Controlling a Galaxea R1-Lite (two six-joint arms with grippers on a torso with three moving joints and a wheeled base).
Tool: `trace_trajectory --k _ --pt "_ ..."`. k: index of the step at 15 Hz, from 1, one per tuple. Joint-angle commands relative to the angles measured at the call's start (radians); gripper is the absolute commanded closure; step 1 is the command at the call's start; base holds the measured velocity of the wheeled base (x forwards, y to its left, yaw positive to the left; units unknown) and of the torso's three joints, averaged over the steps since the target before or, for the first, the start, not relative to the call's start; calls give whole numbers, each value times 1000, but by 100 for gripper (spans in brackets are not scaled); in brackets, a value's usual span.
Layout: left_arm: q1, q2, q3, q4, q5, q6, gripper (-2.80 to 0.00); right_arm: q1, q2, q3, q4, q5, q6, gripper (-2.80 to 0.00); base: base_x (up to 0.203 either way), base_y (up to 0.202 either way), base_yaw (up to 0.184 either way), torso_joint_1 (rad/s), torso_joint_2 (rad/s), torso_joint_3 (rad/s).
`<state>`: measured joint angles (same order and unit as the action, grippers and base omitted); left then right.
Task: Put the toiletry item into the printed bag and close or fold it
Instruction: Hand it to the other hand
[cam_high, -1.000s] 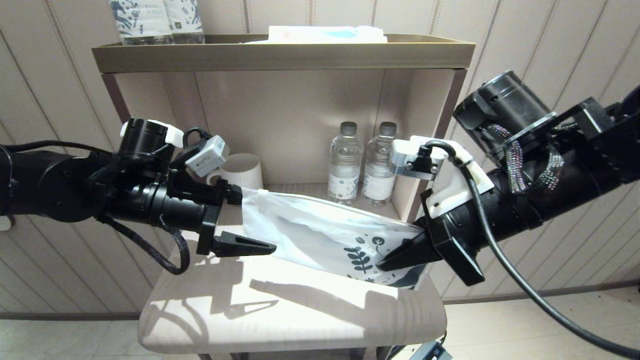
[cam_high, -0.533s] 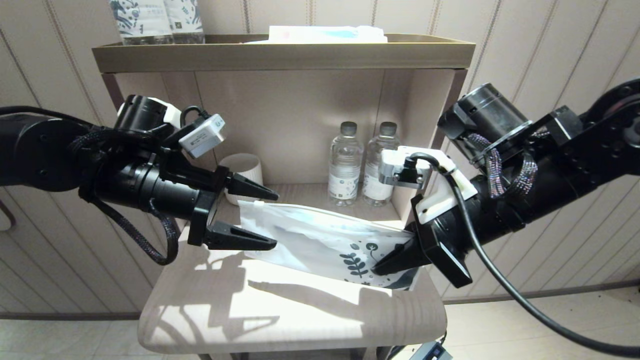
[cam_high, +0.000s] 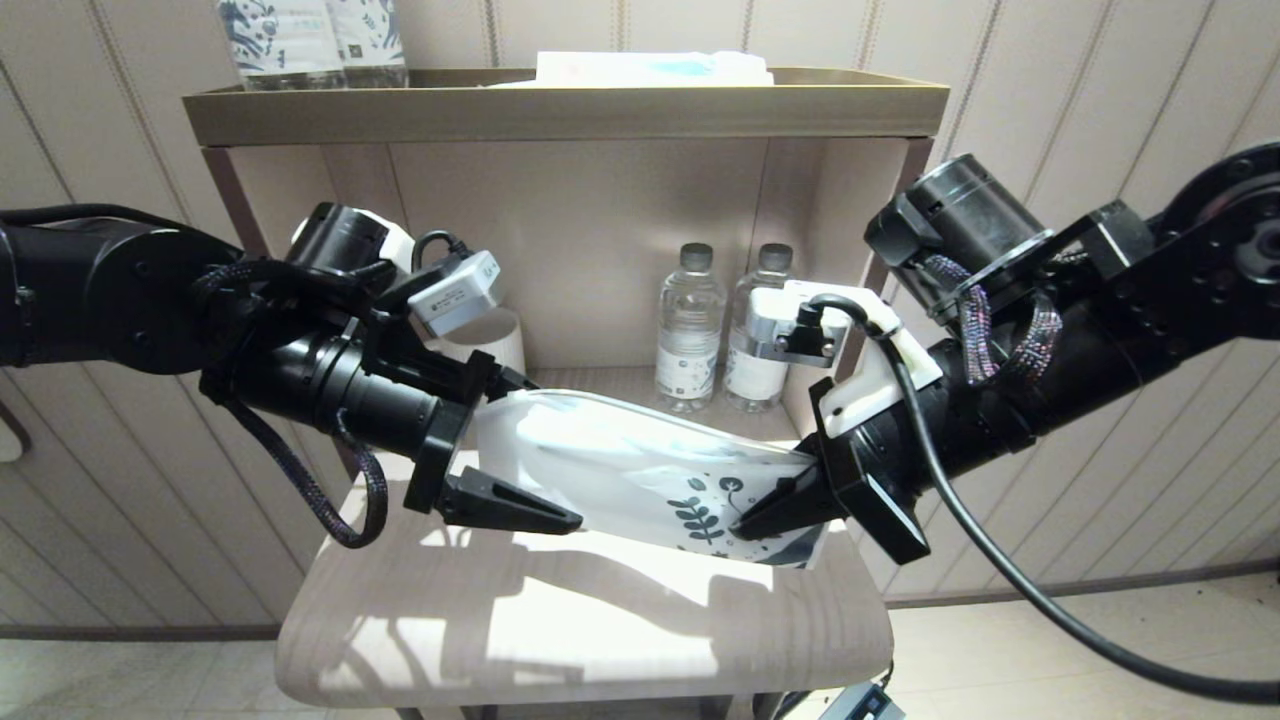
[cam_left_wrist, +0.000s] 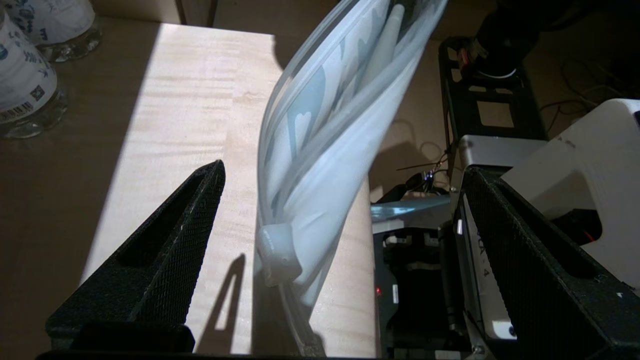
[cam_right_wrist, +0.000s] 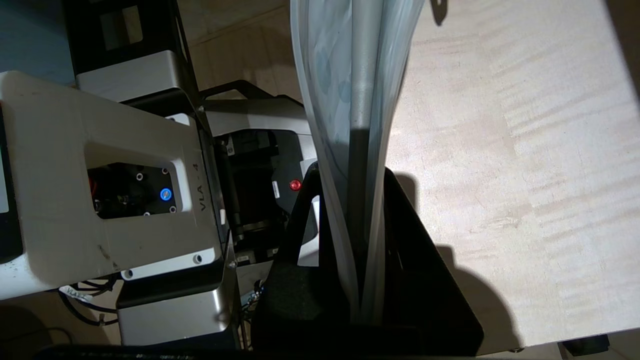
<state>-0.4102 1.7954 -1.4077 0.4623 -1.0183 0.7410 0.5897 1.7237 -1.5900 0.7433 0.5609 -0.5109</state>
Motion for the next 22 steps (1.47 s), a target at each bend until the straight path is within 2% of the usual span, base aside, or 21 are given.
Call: trace_trajectory --k 1,13,22 --pt "1 9 3 2 -5 6 -280 -1 -9 3 7 4 -3 0 0 0 0 0 0 0" --pt "13 19 -8 2 -2 5 -280 -1 -79 85 10 2 -5 0 0 0 0 0 0 0" --pt "13 15 6 2 -2 6 -280 -1 -98 88 11 1 -5 0 0 0 0 0 0 0"
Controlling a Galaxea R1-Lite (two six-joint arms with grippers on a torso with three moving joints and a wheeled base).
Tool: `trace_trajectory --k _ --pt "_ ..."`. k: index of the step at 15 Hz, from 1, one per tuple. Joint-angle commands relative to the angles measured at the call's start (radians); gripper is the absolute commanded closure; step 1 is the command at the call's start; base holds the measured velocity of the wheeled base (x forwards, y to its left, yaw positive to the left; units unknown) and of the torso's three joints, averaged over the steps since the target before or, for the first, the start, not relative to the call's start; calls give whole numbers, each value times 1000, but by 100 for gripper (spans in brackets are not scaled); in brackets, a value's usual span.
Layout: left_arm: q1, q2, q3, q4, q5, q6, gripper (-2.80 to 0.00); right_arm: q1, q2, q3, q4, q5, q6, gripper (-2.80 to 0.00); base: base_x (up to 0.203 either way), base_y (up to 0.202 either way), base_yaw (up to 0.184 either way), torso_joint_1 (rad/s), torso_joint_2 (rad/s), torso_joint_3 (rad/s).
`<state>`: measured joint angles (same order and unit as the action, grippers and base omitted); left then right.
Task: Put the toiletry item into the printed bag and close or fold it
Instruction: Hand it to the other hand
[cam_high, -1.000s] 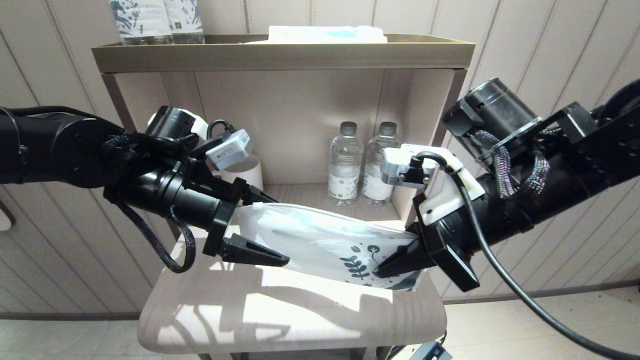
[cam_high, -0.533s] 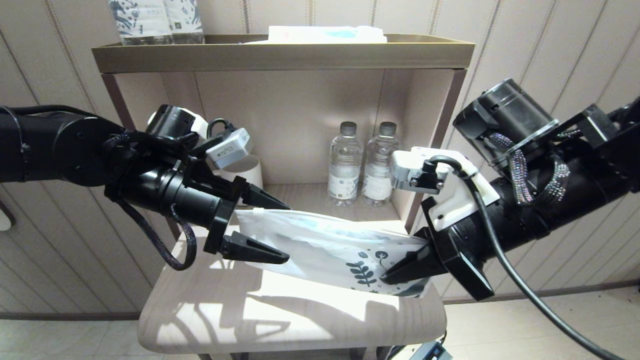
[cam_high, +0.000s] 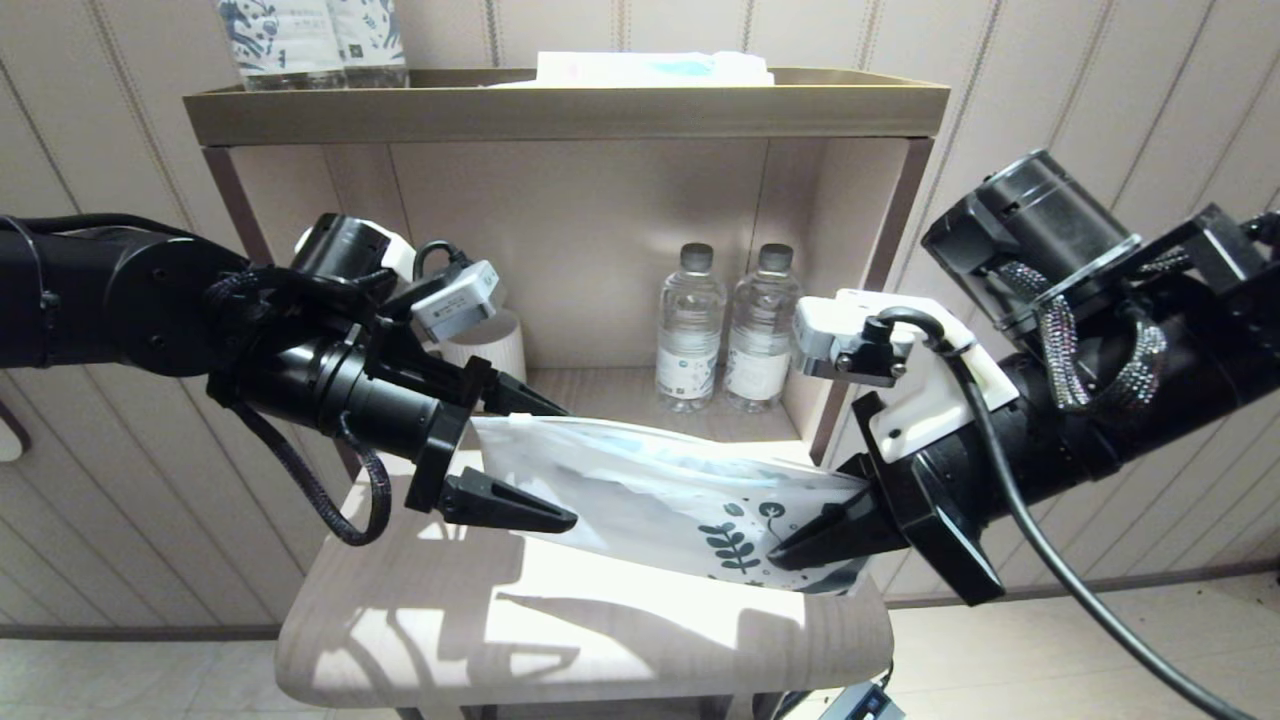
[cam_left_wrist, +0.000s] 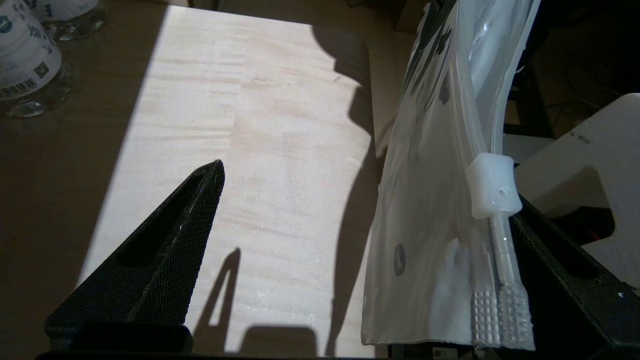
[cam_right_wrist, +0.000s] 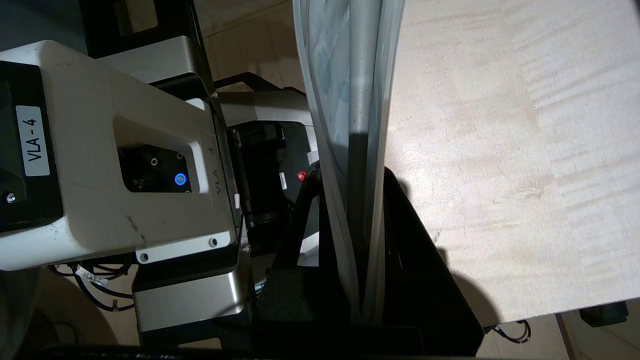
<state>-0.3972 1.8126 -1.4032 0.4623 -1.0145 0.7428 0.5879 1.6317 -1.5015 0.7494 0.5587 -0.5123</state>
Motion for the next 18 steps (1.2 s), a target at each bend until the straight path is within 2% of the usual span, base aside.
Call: trace_trajectory --k 1,15,16,18 --pt "0 -2 3 2 -6 3 -280 1 -6 2 5 3 -3 0 0 0 0 0 0 0" --pt "0 -2 -2 1 -7 4 -280 1 -3 -10 -2 4 -3 0 0 0 0 0 0 0" --pt "0 -2 -3 1 -7 4 0 3 -3 -11 -2 4 -3 0 0 0 0 0 0 0" --pt "-2 4 -11 1 -7 3 0 3 -4 -14 -2 4 -3 0 0 0 0 0 0 0"
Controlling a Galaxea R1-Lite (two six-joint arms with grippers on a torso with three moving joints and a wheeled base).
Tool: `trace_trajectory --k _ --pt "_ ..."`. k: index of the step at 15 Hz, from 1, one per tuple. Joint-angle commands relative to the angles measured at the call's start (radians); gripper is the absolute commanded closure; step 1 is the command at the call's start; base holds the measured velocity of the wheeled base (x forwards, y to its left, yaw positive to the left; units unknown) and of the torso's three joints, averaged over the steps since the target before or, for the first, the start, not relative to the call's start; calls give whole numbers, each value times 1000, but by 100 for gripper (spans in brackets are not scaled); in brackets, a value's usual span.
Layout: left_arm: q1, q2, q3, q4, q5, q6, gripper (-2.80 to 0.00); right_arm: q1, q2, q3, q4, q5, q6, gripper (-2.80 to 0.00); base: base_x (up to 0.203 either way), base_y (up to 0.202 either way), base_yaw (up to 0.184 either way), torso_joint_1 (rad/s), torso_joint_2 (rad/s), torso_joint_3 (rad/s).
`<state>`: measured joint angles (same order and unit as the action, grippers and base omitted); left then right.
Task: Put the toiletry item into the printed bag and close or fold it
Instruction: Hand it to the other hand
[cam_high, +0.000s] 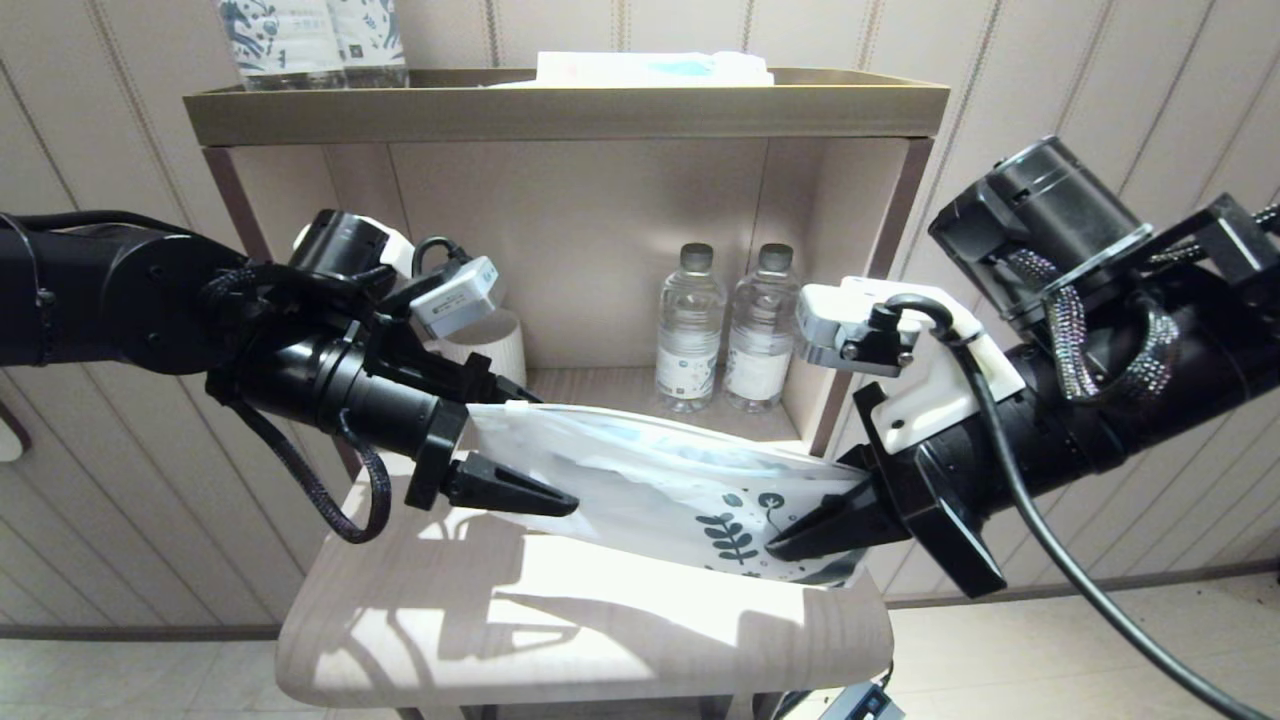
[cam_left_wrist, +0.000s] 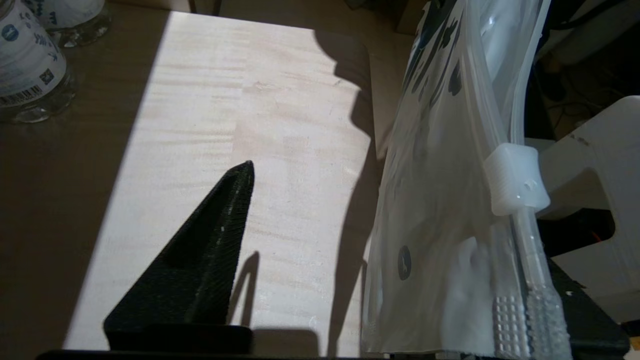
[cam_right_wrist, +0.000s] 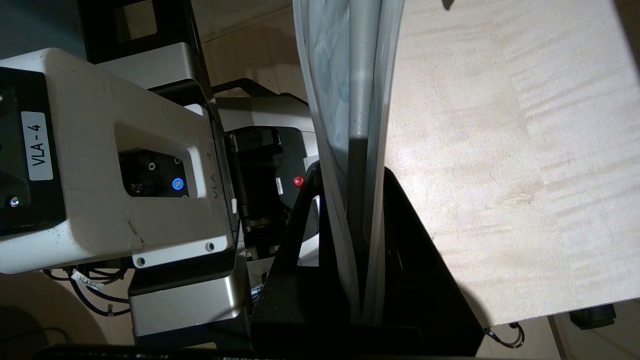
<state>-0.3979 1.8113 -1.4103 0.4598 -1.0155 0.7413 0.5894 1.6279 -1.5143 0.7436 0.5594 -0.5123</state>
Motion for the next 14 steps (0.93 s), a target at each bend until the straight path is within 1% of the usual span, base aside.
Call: trace_trajectory --k 1,14 --pt "0 5 -4 3 -8 4 0 1 0 -1 3 4 -3 0 0 0 0 0 0 0" --pt "-5 -13 5 15 -8 4 0 9 1 2 3 1 2 0 0 0 0 0 0 0"
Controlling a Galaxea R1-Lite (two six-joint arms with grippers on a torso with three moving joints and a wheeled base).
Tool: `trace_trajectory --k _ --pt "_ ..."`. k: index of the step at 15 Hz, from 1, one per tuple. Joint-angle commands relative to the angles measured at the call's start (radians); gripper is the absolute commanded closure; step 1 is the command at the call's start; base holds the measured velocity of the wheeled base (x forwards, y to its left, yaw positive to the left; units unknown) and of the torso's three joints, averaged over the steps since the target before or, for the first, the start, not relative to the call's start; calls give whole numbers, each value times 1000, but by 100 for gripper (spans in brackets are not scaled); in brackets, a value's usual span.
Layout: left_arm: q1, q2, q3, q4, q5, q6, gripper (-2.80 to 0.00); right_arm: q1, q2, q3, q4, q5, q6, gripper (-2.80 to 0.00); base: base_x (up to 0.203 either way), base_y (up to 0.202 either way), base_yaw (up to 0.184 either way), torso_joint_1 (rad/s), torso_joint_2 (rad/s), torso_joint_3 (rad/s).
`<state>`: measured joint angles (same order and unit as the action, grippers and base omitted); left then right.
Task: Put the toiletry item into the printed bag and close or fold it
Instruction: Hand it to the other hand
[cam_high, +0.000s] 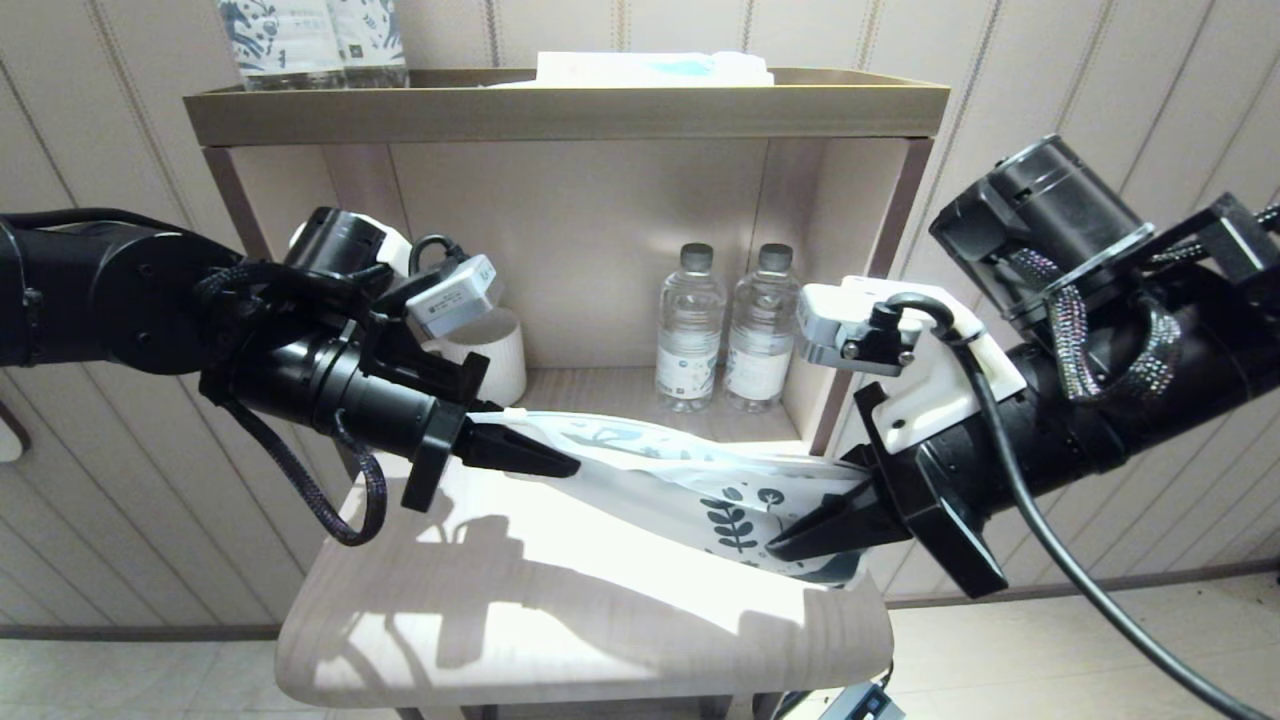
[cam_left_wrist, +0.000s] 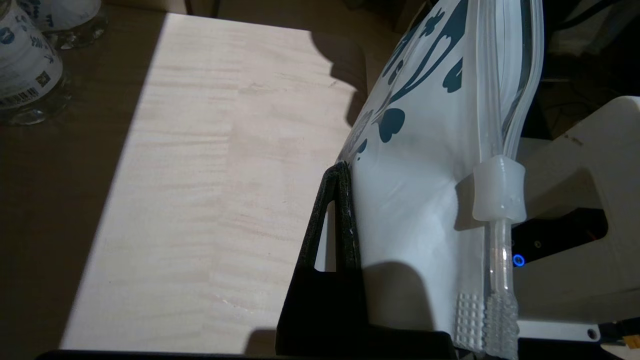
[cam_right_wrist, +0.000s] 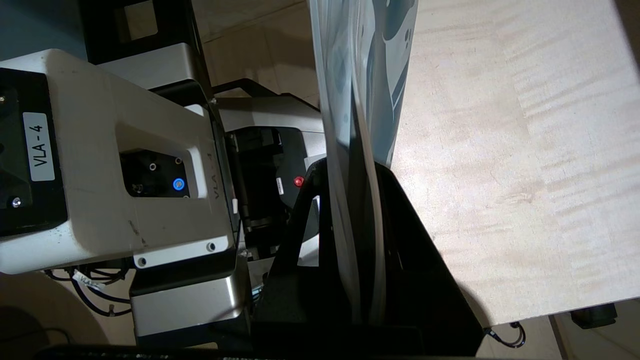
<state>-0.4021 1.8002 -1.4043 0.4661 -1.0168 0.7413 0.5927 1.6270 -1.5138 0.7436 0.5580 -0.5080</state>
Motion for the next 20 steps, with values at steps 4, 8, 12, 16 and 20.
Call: trace_trajectory --k 4,8,12,16,20 --pt "-1 -8 -1 19 -6 4 0 12 5 -10 3 -15 7 -280 0 0 0 0 0 0" --pt "-4 -5 8 19 -5 4 0 10 3 -15 -27 -28 18 -280 0 0 0 0 0 0" --pt "-20 7 18 19 -1 2 0 24 5 -48 -56 -105 17 -280 0 0 0 0 0 0" --pt "-35 25 14 19 32 0 0 99 49 -132 -53 -160 17 -280 0 0 0 0 0 0" --pt "-50 33 -14 37 69 -3 0 190 135 -244 -47 -213 17 -280 0 0 0 0 0 0"
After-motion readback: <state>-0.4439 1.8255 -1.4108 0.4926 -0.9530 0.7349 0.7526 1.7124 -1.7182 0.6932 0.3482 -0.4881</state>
